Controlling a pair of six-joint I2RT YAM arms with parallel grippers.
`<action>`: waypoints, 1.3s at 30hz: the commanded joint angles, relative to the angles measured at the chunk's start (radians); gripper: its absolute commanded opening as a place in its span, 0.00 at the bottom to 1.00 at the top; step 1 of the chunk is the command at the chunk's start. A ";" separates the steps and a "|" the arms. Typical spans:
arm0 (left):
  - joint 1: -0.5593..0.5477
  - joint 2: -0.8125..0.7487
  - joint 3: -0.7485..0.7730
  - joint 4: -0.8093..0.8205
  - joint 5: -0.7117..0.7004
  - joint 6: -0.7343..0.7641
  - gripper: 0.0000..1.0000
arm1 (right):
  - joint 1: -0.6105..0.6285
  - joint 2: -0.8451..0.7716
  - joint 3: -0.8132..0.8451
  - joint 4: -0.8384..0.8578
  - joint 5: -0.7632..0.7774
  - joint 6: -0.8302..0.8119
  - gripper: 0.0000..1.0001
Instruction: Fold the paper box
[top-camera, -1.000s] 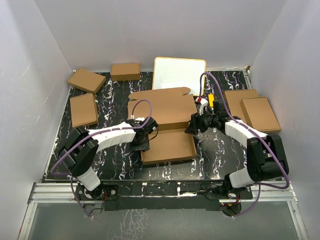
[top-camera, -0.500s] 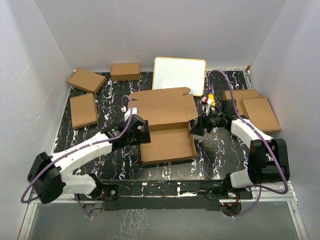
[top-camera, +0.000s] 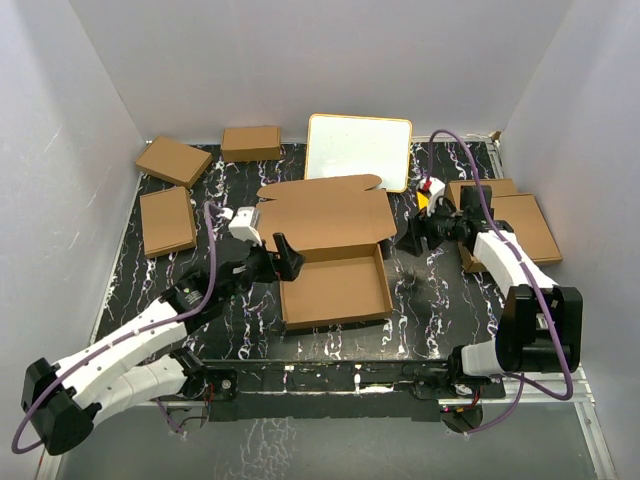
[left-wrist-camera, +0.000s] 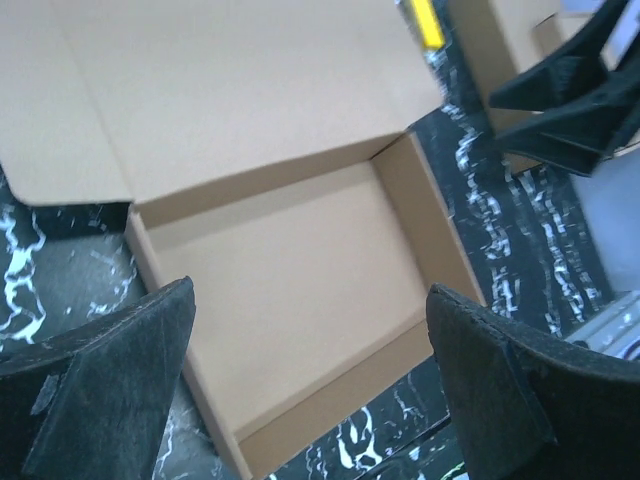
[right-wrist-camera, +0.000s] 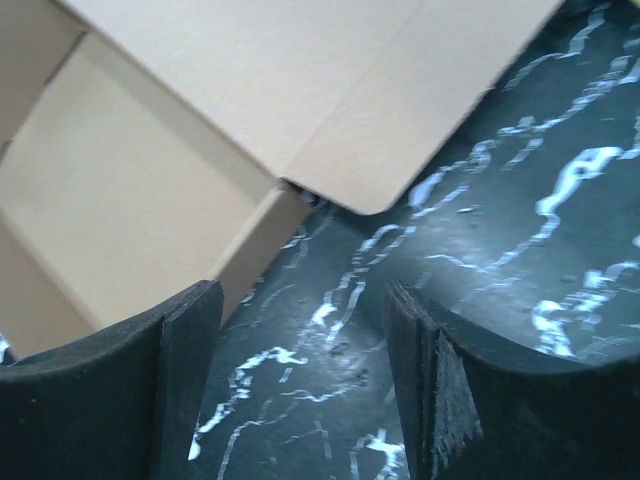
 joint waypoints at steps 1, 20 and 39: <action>0.004 -0.080 -0.038 0.085 0.028 0.056 0.97 | -0.006 -0.001 0.131 0.062 0.197 -0.015 0.71; 0.006 -0.311 -0.177 -0.010 -0.068 0.023 0.97 | 0.027 0.652 0.782 -0.209 0.687 0.283 0.70; 0.006 -0.320 -0.176 -0.047 -0.099 0.024 0.97 | 0.036 0.831 0.901 -0.229 0.775 0.256 0.32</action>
